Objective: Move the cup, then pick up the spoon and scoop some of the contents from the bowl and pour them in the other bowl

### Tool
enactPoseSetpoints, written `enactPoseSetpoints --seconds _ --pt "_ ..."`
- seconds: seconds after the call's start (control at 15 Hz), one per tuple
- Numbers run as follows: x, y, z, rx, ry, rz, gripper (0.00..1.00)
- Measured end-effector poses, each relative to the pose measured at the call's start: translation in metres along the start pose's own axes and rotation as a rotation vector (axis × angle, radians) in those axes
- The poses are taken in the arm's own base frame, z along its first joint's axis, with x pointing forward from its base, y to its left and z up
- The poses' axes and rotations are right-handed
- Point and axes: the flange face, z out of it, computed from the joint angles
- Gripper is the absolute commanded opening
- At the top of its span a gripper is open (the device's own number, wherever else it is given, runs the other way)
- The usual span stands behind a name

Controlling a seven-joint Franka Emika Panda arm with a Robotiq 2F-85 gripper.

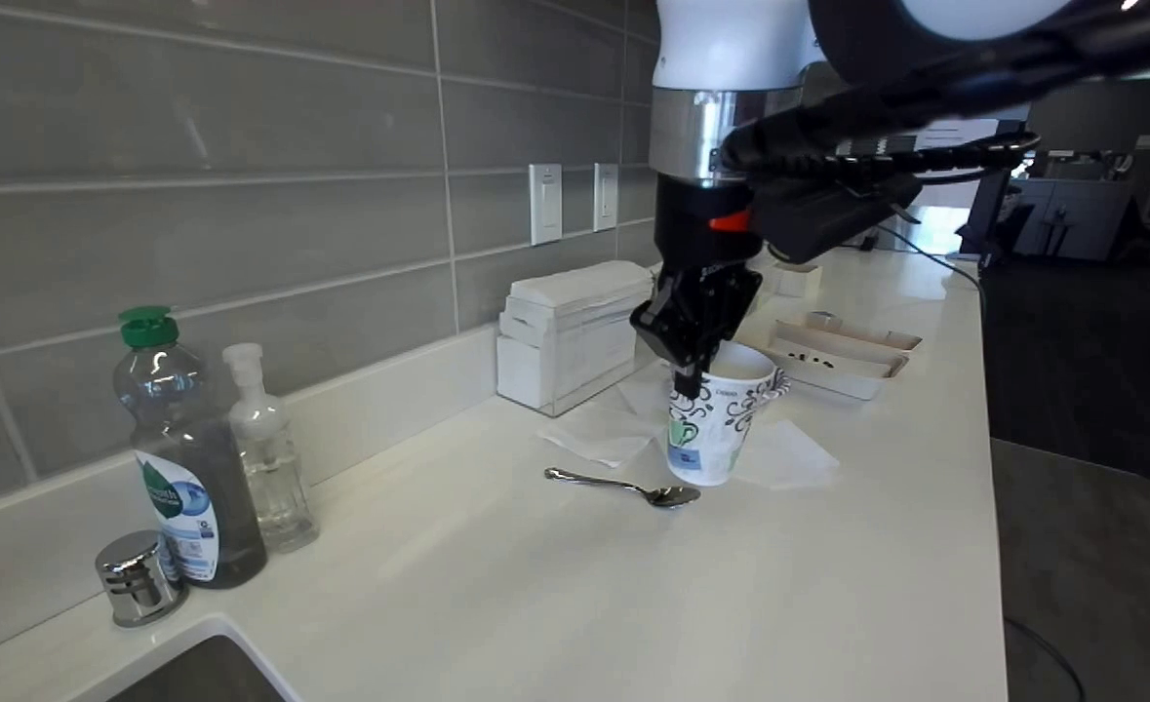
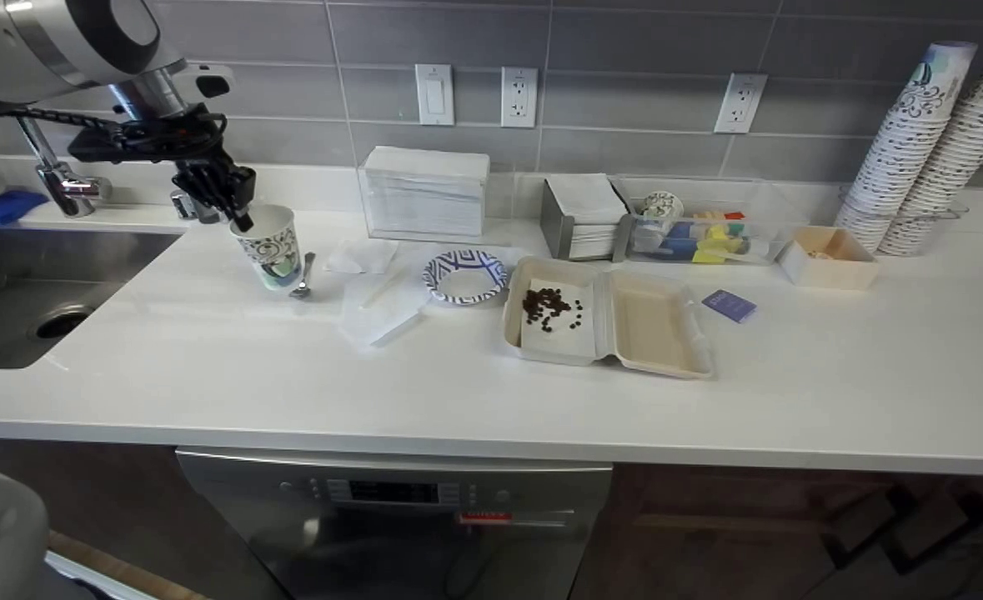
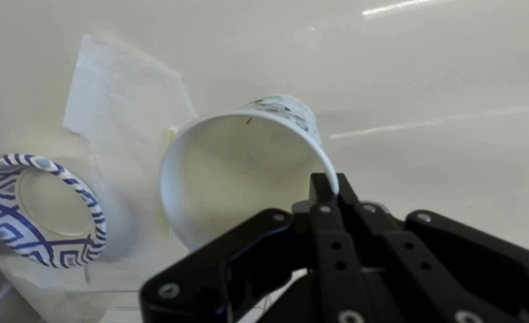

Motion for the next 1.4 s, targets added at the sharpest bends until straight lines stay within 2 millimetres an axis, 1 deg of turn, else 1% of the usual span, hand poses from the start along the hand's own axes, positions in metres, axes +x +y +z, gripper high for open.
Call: enactPoseSetpoints --seconds 0.2,0.4,0.6,0.93,1.2,1.4 --pt "-0.001 -0.016 -0.004 -0.009 0.053 -0.154 0.01" --pt "-0.001 -0.032 -0.003 0.004 0.087 -0.311 0.01" --pt "-0.002 -0.047 0.006 0.019 0.098 -0.476 0.01" --pt "0.003 -0.064 0.027 0.023 0.067 -0.744 0.01" --pt "0.010 -0.083 0.032 0.036 0.068 -0.957 0.01" --pt "0.010 -0.099 0.037 0.043 0.069 -1.090 0.01"
